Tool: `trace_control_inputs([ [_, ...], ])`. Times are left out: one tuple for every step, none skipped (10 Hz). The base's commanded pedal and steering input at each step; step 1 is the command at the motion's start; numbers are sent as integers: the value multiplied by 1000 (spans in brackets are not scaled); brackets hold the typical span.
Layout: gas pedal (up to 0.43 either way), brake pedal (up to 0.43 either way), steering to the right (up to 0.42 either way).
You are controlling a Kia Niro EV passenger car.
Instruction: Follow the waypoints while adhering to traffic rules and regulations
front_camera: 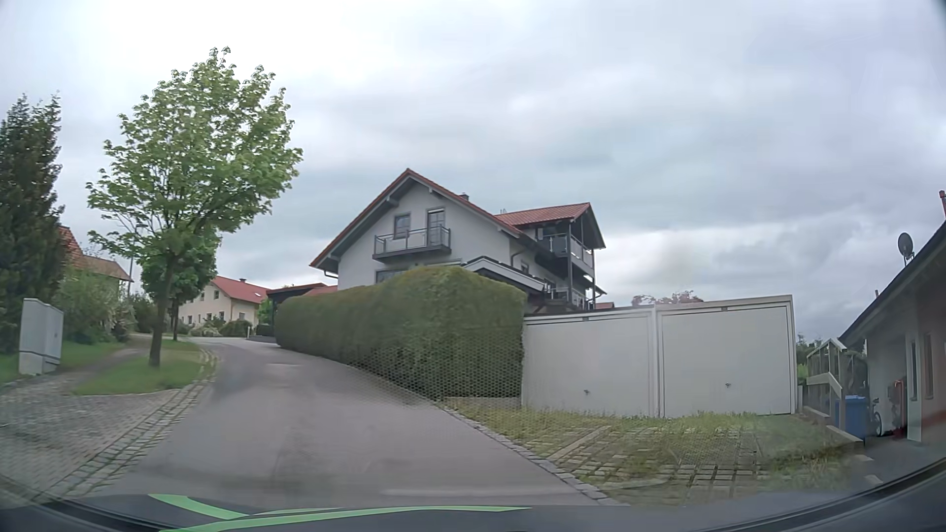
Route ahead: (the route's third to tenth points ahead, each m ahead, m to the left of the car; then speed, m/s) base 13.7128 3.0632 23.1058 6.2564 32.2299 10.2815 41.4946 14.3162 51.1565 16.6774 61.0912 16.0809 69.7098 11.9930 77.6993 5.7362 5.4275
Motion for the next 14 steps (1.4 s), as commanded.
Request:
trace_control_inputs([
  [220, 0, 267],
  [150, 0, 271],
  [150, 0, 271],
  [150, 0, 271],
  [98, 0, 271],
  [0, 0, 271],
  [0, 0, 271],
  [0, 0, 272],
  [0, 0, 274],
  [0, 0, 277],
  [0, 6, 283],
  [0, 91, 290],
  [0, 165, 291],
  [0, 201, 286],
])
